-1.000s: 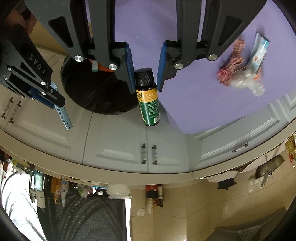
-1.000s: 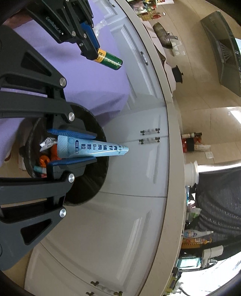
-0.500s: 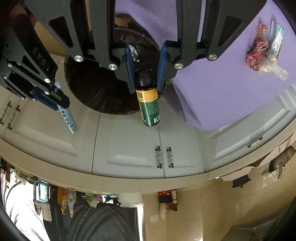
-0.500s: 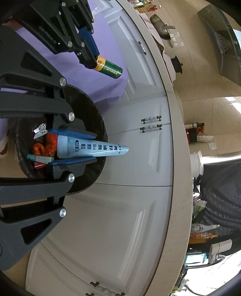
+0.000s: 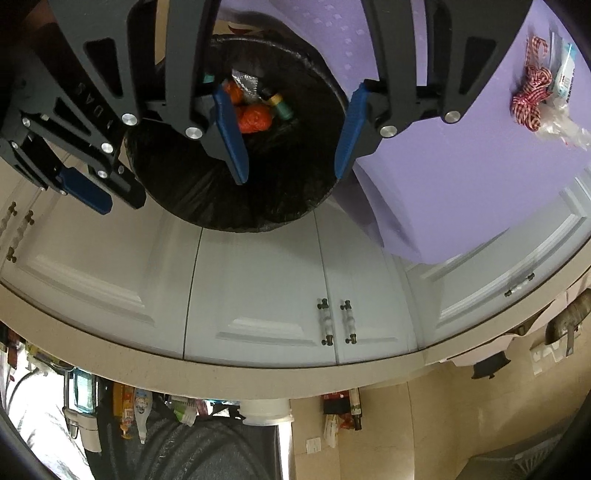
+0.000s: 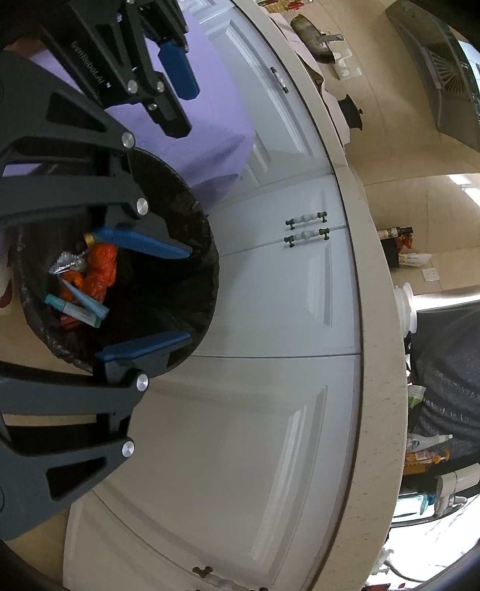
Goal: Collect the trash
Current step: 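Carry the blue tube and green bottle over the bin and release both, then move both open tools back over the table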
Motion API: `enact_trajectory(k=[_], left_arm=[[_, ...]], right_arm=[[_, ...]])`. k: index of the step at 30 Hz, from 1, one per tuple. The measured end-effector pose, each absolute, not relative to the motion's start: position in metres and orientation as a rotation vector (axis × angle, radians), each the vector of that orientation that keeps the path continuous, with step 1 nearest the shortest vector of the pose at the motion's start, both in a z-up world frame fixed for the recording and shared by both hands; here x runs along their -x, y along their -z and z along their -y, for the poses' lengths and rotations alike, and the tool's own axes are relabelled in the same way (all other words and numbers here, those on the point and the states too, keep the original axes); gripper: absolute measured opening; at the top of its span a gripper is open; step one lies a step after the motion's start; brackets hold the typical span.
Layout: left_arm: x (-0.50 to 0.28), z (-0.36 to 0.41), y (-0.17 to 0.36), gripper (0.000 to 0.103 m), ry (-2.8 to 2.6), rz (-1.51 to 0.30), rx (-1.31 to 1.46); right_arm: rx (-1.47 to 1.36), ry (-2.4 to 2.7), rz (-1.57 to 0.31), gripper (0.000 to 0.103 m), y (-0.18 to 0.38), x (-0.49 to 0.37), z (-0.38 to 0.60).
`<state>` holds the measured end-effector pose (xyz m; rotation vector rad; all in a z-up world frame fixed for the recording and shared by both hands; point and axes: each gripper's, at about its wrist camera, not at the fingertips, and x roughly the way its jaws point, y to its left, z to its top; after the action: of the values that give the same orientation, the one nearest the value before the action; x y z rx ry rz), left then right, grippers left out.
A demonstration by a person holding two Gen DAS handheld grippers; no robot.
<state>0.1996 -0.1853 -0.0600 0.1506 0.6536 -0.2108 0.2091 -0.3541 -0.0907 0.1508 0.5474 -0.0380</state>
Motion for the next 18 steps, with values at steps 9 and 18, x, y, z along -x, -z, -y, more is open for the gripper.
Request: enact_trajectory(k=[9, 18], left_arm=[[-0.198, 0.178, 0.055, 0.050, 0.197, -0.637, -0.129], [-0.185, 0.156, 0.039, 0.056, 0.155, -0.582, -0.114]], right_arm=[[-0.155, 0.056, -0.533, 0.041, 0.085, -0.203, 0.356], [-0.160, 0.056, -0.515, 0.051, 0.074, -0.194, 0.346]])
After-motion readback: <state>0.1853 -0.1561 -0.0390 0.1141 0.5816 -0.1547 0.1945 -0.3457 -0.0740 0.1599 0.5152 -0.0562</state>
